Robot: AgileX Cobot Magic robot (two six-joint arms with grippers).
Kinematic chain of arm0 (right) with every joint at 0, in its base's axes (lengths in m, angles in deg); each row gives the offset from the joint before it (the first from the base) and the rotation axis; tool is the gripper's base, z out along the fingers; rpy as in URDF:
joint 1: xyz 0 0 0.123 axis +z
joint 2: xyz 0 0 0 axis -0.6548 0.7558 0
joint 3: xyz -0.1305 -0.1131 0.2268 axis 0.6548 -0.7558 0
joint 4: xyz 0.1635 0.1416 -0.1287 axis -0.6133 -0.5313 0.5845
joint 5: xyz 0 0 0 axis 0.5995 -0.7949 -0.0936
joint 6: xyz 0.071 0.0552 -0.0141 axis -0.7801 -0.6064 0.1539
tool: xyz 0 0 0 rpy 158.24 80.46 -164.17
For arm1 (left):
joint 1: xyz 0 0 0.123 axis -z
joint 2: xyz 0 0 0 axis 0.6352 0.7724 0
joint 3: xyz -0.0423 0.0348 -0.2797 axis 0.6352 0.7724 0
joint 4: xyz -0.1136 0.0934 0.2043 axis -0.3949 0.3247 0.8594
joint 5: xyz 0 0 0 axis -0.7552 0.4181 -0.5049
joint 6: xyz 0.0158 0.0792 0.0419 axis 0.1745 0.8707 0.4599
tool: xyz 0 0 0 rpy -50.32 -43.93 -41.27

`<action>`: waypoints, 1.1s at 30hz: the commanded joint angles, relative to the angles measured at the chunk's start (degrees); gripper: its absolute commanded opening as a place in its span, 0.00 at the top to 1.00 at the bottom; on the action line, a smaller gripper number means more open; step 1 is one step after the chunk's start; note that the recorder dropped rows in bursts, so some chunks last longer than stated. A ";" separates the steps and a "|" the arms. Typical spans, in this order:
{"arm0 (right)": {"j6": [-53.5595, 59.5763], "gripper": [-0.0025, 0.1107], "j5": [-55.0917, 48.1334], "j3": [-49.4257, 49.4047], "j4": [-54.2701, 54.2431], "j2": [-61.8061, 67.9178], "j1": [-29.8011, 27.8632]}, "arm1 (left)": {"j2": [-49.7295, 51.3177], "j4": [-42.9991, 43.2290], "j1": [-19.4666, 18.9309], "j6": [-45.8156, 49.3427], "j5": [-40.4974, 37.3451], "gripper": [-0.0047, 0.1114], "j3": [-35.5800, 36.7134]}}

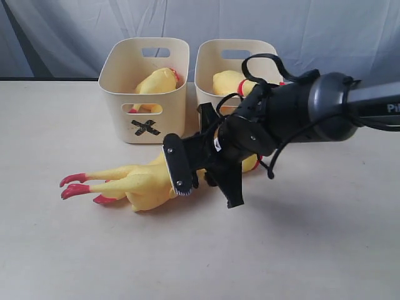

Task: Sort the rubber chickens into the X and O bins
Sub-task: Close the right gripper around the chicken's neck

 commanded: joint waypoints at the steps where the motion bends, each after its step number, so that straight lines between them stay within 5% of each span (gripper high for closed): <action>1: -2.29 0.57 -4.79 3.24 4.68 2.73 0.12 | -0.38 0.03 0.04 -0.42 0.43 0.96 0.08; 33: -15.54 0.60 -4.54 4.97 20.97 9.62 0.12 | -0.38 0.03 0.04 -0.42 0.43 0.96 0.08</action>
